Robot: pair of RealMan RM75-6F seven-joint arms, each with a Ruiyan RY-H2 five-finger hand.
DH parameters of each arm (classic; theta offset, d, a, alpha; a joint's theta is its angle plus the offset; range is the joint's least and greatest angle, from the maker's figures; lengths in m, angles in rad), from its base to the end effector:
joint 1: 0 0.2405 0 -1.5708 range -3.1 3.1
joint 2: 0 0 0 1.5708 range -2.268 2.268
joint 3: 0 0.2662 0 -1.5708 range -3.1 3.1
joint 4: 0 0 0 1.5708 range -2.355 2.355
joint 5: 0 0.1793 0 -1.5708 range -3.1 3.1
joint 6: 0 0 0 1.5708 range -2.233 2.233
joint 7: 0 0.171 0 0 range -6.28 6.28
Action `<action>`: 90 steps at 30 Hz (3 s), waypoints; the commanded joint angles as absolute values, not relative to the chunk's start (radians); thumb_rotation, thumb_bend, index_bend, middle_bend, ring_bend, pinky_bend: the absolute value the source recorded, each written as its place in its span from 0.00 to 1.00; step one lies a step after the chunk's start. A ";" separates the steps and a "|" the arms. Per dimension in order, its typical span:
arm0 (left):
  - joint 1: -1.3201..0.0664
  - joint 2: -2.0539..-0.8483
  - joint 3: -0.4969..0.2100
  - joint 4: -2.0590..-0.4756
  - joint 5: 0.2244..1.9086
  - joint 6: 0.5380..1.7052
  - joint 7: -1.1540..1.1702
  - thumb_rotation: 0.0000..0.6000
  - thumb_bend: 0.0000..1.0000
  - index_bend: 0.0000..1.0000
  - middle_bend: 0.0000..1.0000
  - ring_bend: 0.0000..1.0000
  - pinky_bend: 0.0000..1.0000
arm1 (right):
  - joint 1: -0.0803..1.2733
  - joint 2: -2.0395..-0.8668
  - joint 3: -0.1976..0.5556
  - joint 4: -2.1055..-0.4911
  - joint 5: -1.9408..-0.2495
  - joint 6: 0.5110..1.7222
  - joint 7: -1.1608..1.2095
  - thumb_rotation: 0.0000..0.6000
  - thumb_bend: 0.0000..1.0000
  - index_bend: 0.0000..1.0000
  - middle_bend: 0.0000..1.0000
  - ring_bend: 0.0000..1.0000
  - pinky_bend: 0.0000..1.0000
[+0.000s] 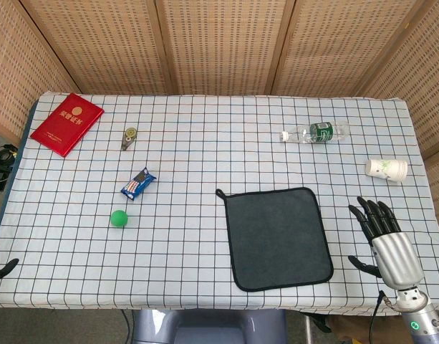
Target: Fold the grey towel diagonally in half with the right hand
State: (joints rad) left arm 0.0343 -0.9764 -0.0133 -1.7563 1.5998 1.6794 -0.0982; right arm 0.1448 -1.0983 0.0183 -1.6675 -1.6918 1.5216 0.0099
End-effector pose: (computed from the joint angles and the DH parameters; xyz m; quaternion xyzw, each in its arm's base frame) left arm -0.2844 0.1623 0.2420 -0.5512 -0.3831 -0.4489 0.5899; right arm -0.2574 -0.2123 0.1823 0.6505 -0.3374 0.4518 0.5089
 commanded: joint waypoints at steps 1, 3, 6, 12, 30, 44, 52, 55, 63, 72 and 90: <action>0.033 -0.974 -0.012 -1.757 1.601 1.676 -0.101 1.00 0.00 0.00 0.00 0.00 0.00 | 0.151 -1.097 0.008 -1.667 -1.687 1.496 0.024 1.00 0.00 0.04 0.00 0.00 0.00; 0.033 -0.972 -0.012 -1.757 1.603 1.675 -0.105 1.00 0.00 0.00 0.00 0.00 0.00 | 0.161 -1.097 -0.004 -1.661 -1.689 1.464 0.030 1.00 0.00 0.04 0.00 0.00 0.00; 0.033 -0.970 -0.012 -1.757 1.601 1.673 -0.114 1.00 0.00 0.00 0.00 0.00 0.00 | 0.177 -1.110 -0.021 -1.630 -1.703 1.424 0.039 1.00 0.00 0.07 0.00 0.00 0.00; 0.028 -0.969 -0.018 -1.757 1.589 1.661 -0.118 1.00 0.00 0.00 0.00 0.00 0.00 | 0.226 -1.169 -0.092 -1.495 -1.757 1.296 0.099 1.00 0.00 0.15 0.00 0.00 0.00; 0.018 -0.970 -0.022 -1.757 1.574 1.630 -0.114 1.00 0.00 0.00 0.00 0.00 0.00 | 0.292 -1.349 -0.157 -1.203 -1.833 1.233 0.186 1.00 0.11 0.29 0.00 0.00 0.00; 0.016 -0.968 -0.022 -1.756 1.570 1.620 -0.121 1.00 0.00 0.00 0.00 0.00 0.00 | 0.304 -1.353 -0.167 -1.168 -1.812 1.231 0.161 1.00 0.12 0.29 0.00 0.00 0.00; 0.018 -0.967 -0.021 -1.757 1.574 1.625 -0.125 1.00 0.00 0.00 0.00 0.00 0.00 | 0.311 -1.365 -0.171 -1.148 -1.792 1.209 0.155 1.00 0.12 0.29 0.00 0.00 0.00; 0.018 -0.967 -0.021 -1.756 1.575 1.625 -0.127 1.00 0.00 0.00 0.00 0.00 0.00 | 0.314 -1.366 -0.173 -1.152 -1.787 1.202 0.157 1.00 0.13 0.29 0.00 0.00 0.00; 0.017 -0.967 -0.021 -1.754 1.575 1.621 -0.131 1.00 0.00 0.00 0.00 0.00 0.00 | 0.327 -1.375 -0.168 -1.161 -1.782 1.199 0.142 1.00 0.28 0.30 0.00 0.00 0.00; 0.015 -0.969 -0.020 -1.756 1.576 1.616 -0.124 1.00 0.00 0.00 0.00 0.00 0.00 | 0.332 -1.370 -0.172 -1.165 -1.788 1.223 0.158 1.00 0.49 0.30 0.00 0.00 0.00; 0.014 -0.968 -0.019 -1.755 1.578 1.614 -0.123 1.00 0.00 0.00 0.00 0.00 0.00 | 0.343 -1.357 -0.184 -1.178 -1.775 1.207 0.154 1.00 0.56 0.51 0.03 0.00 0.00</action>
